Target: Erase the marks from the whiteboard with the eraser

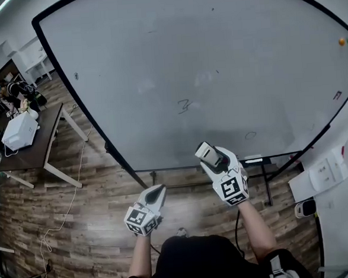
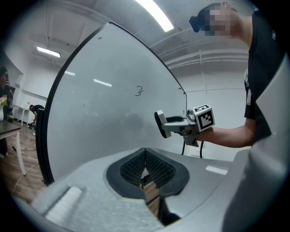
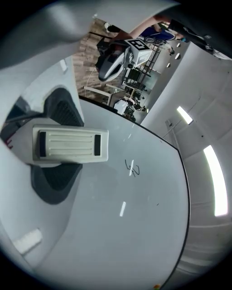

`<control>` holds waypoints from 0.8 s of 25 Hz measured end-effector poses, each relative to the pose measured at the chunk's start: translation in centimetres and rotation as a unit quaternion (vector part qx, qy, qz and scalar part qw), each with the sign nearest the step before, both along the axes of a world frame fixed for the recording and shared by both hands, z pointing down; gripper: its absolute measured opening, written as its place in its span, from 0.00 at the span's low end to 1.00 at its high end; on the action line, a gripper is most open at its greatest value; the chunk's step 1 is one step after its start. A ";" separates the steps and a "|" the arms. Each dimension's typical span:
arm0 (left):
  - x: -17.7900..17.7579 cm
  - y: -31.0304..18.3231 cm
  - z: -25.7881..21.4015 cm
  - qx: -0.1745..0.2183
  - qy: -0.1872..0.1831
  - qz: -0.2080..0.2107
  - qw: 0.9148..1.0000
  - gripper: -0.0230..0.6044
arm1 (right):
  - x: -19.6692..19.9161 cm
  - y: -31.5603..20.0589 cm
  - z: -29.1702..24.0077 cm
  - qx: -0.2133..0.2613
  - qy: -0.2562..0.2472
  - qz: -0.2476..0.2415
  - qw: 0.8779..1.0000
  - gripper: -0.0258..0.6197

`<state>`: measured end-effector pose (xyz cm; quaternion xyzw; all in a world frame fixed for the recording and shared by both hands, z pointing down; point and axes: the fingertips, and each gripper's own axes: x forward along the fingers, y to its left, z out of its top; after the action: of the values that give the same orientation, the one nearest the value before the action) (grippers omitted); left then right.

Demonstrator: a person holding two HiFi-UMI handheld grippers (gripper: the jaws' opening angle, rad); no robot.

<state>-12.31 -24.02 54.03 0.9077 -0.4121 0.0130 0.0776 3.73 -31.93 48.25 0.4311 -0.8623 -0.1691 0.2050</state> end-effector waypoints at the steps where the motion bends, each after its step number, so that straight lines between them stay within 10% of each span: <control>1: -0.2 -0.4 0.1 0.004 0.000 0.007 1.000 0.05 | -0.4 -0.7 -0.9 0.013 0.007 0.008 1.000 0.44; 20: -4.4 -3.7 2.1 0.000 0.005 0.050 0.999 0.05 | -3.8 -6.4 -18.2 0.213 0.042 0.075 0.973 0.43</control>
<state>-16.75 -27.68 56.17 0.9272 -0.3660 0.0128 0.0791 -0.03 -38.33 30.06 0.5211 -0.7620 -0.3509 0.1572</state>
